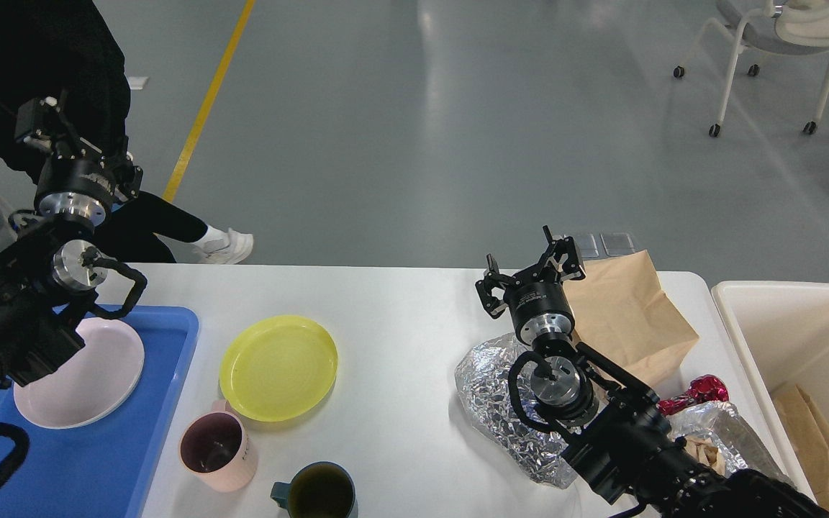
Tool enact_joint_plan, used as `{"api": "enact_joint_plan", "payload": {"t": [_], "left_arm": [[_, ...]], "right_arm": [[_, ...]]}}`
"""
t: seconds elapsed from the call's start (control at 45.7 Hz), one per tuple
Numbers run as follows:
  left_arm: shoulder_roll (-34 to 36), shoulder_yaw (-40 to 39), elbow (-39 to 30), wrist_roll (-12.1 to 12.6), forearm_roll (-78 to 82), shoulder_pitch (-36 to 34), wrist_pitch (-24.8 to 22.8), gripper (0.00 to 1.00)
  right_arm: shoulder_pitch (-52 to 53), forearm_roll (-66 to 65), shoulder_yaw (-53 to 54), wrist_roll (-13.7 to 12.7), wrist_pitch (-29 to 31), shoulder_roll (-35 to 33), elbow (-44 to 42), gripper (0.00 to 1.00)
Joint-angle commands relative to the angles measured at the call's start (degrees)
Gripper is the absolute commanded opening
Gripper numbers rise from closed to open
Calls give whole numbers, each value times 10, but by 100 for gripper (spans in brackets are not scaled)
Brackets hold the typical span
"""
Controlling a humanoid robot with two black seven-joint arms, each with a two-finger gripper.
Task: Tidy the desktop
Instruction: 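Raise the left gripper up and away from the blue tray, then swing the left gripper over the table toward the pink cup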
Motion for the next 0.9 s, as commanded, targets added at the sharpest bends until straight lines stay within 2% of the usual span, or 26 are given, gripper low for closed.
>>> {"api": "enact_joint_plan", "payload": {"t": [0.0, 0.109, 0.197, 0.285, 0.416, 0.482, 0.613, 0.766, 0.876], "left_arm": [[30, 269, -2, 0, 0, -123, 1, 97], [31, 528, -29, 0, 0, -230, 0, 97], [30, 699, -88, 0, 0, -305, 0, 97], [29, 825, -155, 0, 0, -366, 0, 97], [16, 963, -268, -3, 1, -434, -22, 97], [1, 987, -301, -7, 1, -445, -29, 97], [-36, 994, -318, -2, 1, -483, -50, 97], [-78, 1008, -322, -1, 1, -549, -132, 97], [-128, 1003, -322, -1, 1, -569, -195, 97]], "right_arm": [[0, 0, 0, 0, 0, 0, 0, 100], [0, 0, 0, 0, 0, 0, 0, 100], [0, 0, 0, 0, 0, 0, 0, 100], [0, 0, 0, 0, 0, 0, 0, 100], [0, 0, 0, 0, 0, 0, 0, 100], [0, 0, 0, 0, 0, 0, 0, 100], [0, 0, 0, 0, 0, 0, 0, 100], [0, 0, 0, 0, 0, 0, 0, 100], [0, 0, 0, 0, 0, 0, 0, 100]]}}
